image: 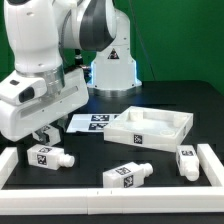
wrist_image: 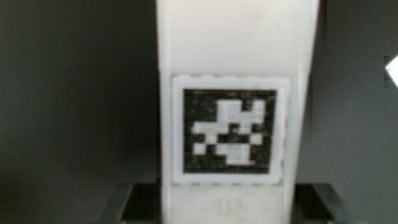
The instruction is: Assemble one leg
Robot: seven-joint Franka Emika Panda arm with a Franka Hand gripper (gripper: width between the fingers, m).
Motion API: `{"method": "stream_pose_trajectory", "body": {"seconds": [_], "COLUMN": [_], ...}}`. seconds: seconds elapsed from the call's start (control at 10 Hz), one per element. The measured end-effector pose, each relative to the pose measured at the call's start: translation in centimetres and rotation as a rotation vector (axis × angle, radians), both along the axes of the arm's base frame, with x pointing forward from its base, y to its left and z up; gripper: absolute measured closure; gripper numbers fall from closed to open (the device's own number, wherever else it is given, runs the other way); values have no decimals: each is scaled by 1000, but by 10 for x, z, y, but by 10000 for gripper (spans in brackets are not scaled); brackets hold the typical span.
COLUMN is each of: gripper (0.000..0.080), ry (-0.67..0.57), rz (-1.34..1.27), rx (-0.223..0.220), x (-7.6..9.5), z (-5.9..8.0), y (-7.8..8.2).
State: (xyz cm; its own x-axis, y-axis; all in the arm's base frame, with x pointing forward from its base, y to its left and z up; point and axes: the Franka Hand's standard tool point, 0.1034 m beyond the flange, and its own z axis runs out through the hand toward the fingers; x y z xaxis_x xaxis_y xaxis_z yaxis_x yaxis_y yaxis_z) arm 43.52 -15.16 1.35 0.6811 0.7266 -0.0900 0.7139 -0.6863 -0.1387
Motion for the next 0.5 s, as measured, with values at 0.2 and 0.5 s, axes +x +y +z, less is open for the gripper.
{"method": "stream_pose_trajectory", "body": {"seconds": [0.2,0.5], "gripper": [324,160], "ry": [-1,-14], "rz": [-21,-192], "rx": [-5,-55], "x": [2,33], "z": [3,48], "y": [2,45]}}
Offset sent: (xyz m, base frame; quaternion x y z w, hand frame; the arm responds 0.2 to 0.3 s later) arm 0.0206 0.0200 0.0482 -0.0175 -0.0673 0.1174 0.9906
